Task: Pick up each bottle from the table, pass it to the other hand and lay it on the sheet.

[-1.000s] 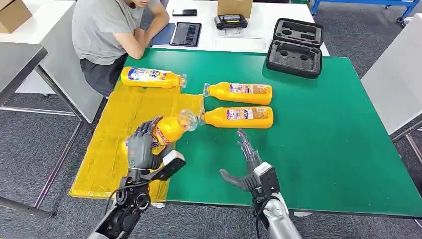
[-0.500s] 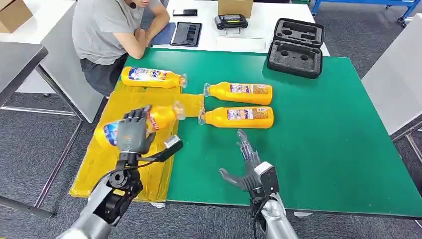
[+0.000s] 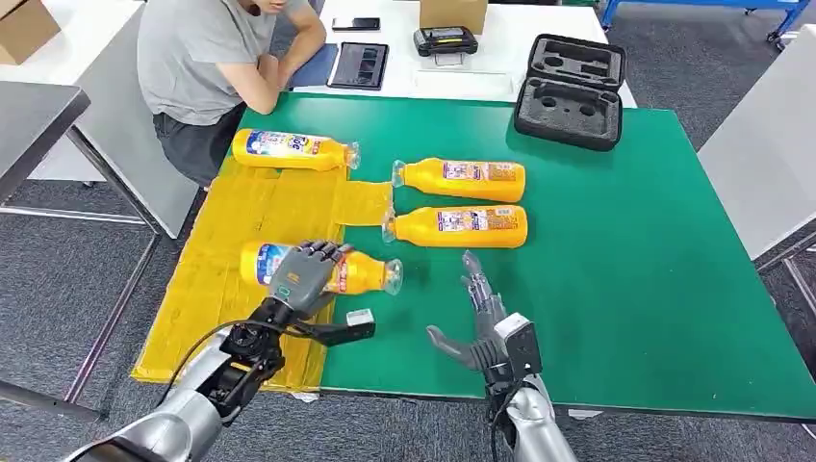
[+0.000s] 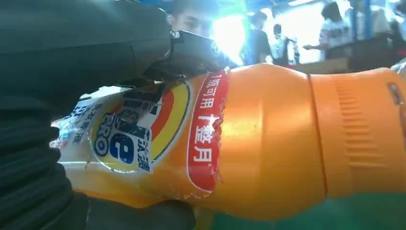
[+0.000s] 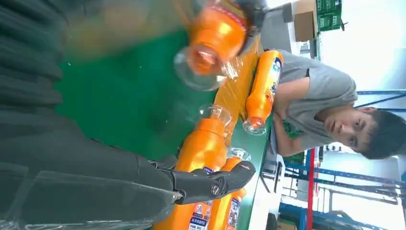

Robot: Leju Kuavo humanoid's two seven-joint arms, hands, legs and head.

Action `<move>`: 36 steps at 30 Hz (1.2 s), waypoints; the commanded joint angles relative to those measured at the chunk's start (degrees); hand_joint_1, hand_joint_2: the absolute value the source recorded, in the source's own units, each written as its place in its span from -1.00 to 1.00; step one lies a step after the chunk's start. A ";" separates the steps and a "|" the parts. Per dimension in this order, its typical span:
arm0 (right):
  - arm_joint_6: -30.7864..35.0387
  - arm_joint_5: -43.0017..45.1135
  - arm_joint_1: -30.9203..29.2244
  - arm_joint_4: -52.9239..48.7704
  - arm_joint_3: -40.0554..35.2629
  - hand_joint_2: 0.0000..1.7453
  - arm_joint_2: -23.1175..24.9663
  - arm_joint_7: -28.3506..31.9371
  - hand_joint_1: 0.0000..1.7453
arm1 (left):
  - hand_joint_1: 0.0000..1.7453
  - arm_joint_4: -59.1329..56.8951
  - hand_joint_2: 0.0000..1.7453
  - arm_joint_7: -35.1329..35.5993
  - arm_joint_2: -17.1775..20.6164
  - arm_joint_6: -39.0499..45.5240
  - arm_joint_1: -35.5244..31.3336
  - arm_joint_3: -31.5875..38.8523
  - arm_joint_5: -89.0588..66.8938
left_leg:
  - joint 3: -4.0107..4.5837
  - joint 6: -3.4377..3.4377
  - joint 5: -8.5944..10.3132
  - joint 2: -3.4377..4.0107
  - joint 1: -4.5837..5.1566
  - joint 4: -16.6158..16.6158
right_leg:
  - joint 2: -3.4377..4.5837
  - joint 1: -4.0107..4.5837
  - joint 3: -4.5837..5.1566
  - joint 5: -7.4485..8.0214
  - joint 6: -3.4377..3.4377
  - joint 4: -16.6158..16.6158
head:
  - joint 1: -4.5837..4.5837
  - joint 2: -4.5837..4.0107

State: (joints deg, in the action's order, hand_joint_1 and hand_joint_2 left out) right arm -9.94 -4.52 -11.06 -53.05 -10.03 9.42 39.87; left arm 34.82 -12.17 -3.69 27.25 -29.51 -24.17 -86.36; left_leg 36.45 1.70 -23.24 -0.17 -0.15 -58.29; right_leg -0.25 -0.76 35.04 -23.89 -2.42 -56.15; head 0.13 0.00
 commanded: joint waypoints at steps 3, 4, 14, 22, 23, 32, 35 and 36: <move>-0.15 -0.06 -2.36 4.22 -0.10 1.00 0.01 0.13 -1.00 | 1.00 -9.11 1.00 1.83 -0.49 -2.85 -4.41 -1.66 -0.70 | -0.26 -0.07 -0.09 -0.01 -0.02 0.01 | -0.01 0.02 -0.28 -0.09 0.08 0.02 | 0.00 0.00; -0.10 -0.16 -2.40 4.53 -0.22 1.00 0.03 0.13 -1.00 | 1.00 -9.36 1.00 2.36 -0.36 -3.31 -4.50 -1.59 -0.91 | -0.25 -0.07 -0.08 0.03 -0.01 0.03 | 0.02 0.01 -0.26 -0.07 0.08 0.03 | 0.00 0.00; 0.67 -0.61 -2.40 5.37 -1.05 1.00 -0.06 0.13 -1.00 | -1.00 -10.71 1.00 4.56 0.08 -5.01 -3.62 -0.47 -1.36 | -0.25 -0.06 -0.09 0.10 0.00 0.05 | 0.11 0.01 -0.24 -0.05 0.06 0.04 | -0.02 0.00; 0.87 -0.44 -2.56 5.99 -0.95 1.00 -0.02 0.13 -1.00 | -1.00 -10.63 1.00 4.53 0.08 -5.49 -3.30 -0.29 -1.59 | -0.33 -0.07 -0.13 0.13 -0.02 0.04 | 0.14 0.03 -0.33 -0.07 0.08 0.05 | -0.02 0.00; 1.00 -0.36 -2.70 6.18 -0.85 1.00 0.05 0.13 -1.00 | -1.00 -10.51 1.00 4.40 0.12 -5.40 -3.24 -0.40 -1.82 | -0.24 -0.05 -0.08 0.10 0.00 0.04 | 0.10 0.00 -0.24 -0.04 0.06 0.03 | 0.00 0.00; 0.81 -0.71 -4.52 8.43 -1.00 1.00 0.35 0.13 -1.00 | -1.00 -9.49 1.00 4.38 0.75 -4.50 -1.84 0.31 -2.42 | -0.36 -0.07 -0.11 0.21 0.00 0.08 | 0.22 0.00 -0.35 -0.04 0.08 0.06 | 0.00 0.00; 1.04 -0.76 -4.37 8.45 -1.12 1.00 0.10 0.13 -1.00 | -1.00 -7.38 1.00 4.25 0.60 -2.14 -0.79 0.15 -3.29 | -0.38 -0.07 -0.11 0.19 0.00 0.09 | 0.20 0.00 -0.37 -0.04 0.08 0.06 | -0.02 0.00; 1.05 -0.66 -4.34 8.49 -1.03 1.00 0.04 0.13 -1.00 | -1.00 -6.49 1.00 4.36 0.44 -1.24 -0.42 0.17 -3.43 | -0.26 -0.04 -0.06 0.12 0.01 0.08 | 0.13 0.00 -0.28 -0.02 0.05 0.05 | -0.02 0.00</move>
State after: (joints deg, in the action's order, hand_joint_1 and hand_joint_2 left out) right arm -8.96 -5.31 -12.66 -49.53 -10.21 9.81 39.87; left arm 28.70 -7.89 -3.98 23.52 -31.73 -24.22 -88.41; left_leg 36.39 1.70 -23.23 -0.19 -0.15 -58.29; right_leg -0.27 -0.77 34.92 -23.88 -2.43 -56.17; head 0.11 0.00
